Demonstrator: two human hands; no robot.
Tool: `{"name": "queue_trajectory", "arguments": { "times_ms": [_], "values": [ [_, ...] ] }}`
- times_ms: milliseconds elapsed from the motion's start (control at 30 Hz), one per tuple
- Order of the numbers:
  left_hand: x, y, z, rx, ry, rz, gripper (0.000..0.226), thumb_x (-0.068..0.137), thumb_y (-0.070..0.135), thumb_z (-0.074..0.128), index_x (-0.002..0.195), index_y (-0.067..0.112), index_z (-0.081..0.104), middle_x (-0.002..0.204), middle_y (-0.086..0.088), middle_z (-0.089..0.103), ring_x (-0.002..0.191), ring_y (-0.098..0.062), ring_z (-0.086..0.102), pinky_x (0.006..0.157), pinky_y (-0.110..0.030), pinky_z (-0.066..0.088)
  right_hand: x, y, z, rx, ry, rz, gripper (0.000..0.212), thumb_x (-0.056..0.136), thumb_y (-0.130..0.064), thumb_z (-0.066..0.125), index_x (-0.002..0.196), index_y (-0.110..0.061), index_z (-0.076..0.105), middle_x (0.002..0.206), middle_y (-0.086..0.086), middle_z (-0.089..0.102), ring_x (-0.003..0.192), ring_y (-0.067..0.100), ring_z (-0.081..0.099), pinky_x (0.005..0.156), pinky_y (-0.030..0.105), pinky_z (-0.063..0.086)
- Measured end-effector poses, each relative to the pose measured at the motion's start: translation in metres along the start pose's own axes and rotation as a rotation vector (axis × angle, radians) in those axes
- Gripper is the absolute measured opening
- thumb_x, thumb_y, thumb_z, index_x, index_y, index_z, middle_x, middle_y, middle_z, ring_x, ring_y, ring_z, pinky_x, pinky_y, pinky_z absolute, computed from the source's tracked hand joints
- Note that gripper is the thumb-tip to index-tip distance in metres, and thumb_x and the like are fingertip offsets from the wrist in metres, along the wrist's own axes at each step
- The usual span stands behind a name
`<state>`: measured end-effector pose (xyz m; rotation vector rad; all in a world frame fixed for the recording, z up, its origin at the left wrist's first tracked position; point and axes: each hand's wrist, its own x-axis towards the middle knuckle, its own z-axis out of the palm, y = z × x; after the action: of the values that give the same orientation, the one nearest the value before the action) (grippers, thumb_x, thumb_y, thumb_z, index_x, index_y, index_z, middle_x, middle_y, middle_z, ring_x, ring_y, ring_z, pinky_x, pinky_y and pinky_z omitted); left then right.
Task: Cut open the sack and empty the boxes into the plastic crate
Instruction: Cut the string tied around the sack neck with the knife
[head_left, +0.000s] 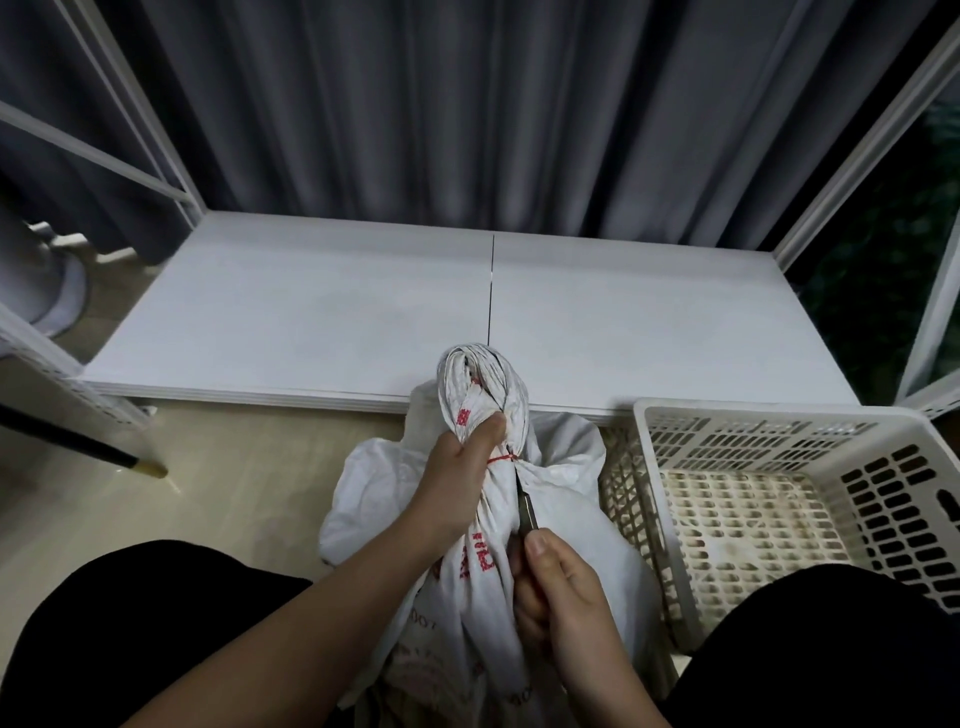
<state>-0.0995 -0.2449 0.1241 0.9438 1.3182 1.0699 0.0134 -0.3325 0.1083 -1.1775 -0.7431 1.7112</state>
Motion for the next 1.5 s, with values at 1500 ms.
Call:
{"name": "queue_trajectory", "arguments": {
  "times_ms": [1500],
  "values": [
    [0.021,-0.013,-0.018,0.31,-0.067,0.033,0.019,0.081,0.048,0.052,0.082,0.037,0.067,0.093,0.015,0.071,0.095,-0.003,0.064,0.096,-0.032,0.047,-0.004,0.002,0.004,0.054,0.013,0.159,0.029,0.083,-0.034,0.046,0.071,-0.008,0.044,0.045,0.0,0.018,0.031,0.005,0.014,0.034,0.007,0.015]
  ]
}}
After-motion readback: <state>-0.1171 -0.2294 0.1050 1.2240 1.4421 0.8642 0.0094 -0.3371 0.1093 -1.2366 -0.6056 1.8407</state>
